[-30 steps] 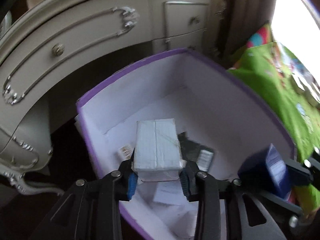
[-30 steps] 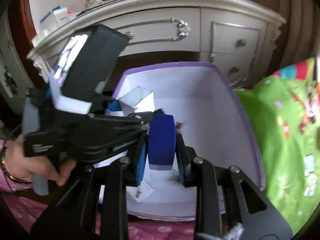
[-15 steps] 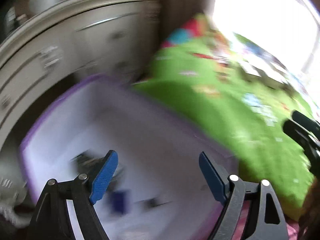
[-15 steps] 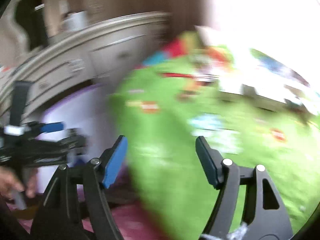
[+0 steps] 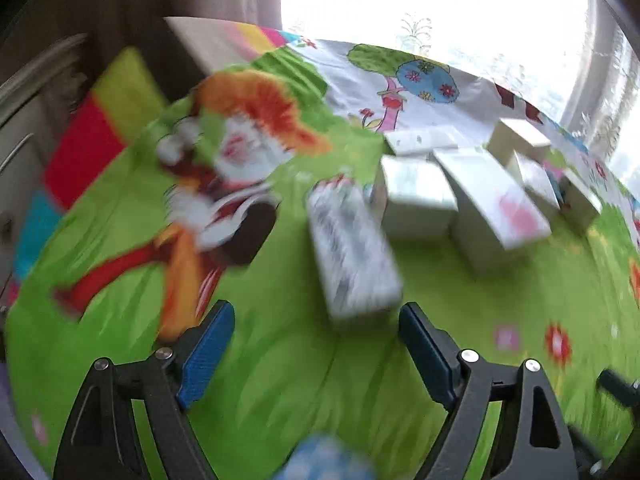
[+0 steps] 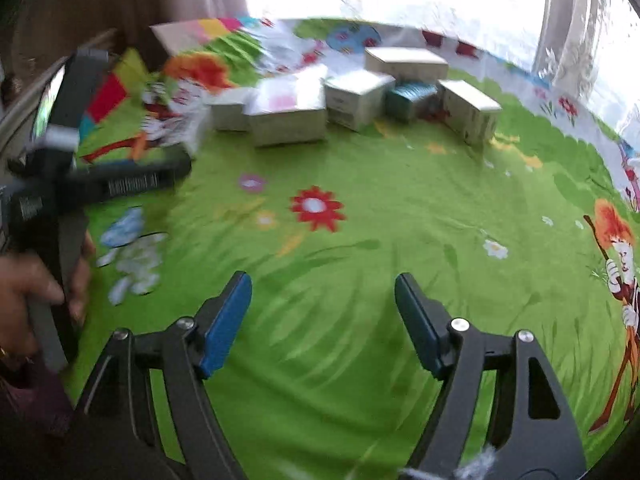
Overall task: Organize rigid objects
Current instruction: 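Move both open tools back over the bed, then grasp the white barcode box with left tool while right tool grasps pink-marked white box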
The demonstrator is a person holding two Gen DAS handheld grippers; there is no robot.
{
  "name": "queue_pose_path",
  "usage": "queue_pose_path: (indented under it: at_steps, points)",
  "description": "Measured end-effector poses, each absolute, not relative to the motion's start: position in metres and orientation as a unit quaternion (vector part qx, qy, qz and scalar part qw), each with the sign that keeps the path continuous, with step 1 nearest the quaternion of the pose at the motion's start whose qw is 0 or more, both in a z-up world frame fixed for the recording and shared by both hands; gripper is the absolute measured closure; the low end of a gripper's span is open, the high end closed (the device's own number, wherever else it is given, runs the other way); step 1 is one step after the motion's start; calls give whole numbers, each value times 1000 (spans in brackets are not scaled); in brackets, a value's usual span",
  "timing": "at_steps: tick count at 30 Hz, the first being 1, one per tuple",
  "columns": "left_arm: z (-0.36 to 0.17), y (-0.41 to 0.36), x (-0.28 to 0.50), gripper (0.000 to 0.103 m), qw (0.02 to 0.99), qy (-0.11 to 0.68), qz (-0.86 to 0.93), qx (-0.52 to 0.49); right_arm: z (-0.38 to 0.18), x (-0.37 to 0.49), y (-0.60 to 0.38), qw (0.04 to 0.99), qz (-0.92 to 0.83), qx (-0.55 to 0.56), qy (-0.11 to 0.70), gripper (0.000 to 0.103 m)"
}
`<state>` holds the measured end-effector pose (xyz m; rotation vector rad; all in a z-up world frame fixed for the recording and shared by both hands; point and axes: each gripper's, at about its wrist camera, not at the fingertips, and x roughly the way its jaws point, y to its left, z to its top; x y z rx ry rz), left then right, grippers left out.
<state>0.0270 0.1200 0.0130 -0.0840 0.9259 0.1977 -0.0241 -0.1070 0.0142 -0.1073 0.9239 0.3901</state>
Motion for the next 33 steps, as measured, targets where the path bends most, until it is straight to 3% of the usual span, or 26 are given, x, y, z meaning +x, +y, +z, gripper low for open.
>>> queue_pose_path:
  at_steps: [2, 4, 6, 14, 16, 17, 18, 22, 33]
  points:
    - [12, 127, 42, 15, 889, 444, 99, -46, 13, -10, -102, 878, 189, -57, 436, 17]
    - [13, 136, 44, 36, 889, 436, 124, -67, 10, 10, -88, 873, 200, -69, 439, 10]
    - [14, 142, 40, 46, 889, 428, 141, -79, 9, 32, -67, 868, 215, -88, 439, 5]
    - [15, 150, 35, 52, 892, 421, 133, -101, 6, 108, -10, 859, 224, -105, 448, 1]
    - [13, 150, 40, 52, 891, 422, 133, -100, 6, 114, -6, 862, 215, -99, 448, 7]
    - [12, 149, 42, 52, 891, 422, 134, -97, 11, 108, -9, 868, 212, -97, 439, 34]
    - [12, 149, 42, 52, 892, 421, 134, -100, 13, 103, -9, 865, 210, -100, 444, 35]
    - [13, 162, 38, 69, 891, 411, 141, -130, 13, 42, -33, 866, 232, -114, 427, 35]
    - [15, 148, 2, 70, 899, 414, 86, -115, 15, -114, -169, 891, 158, -56, 421, 35]
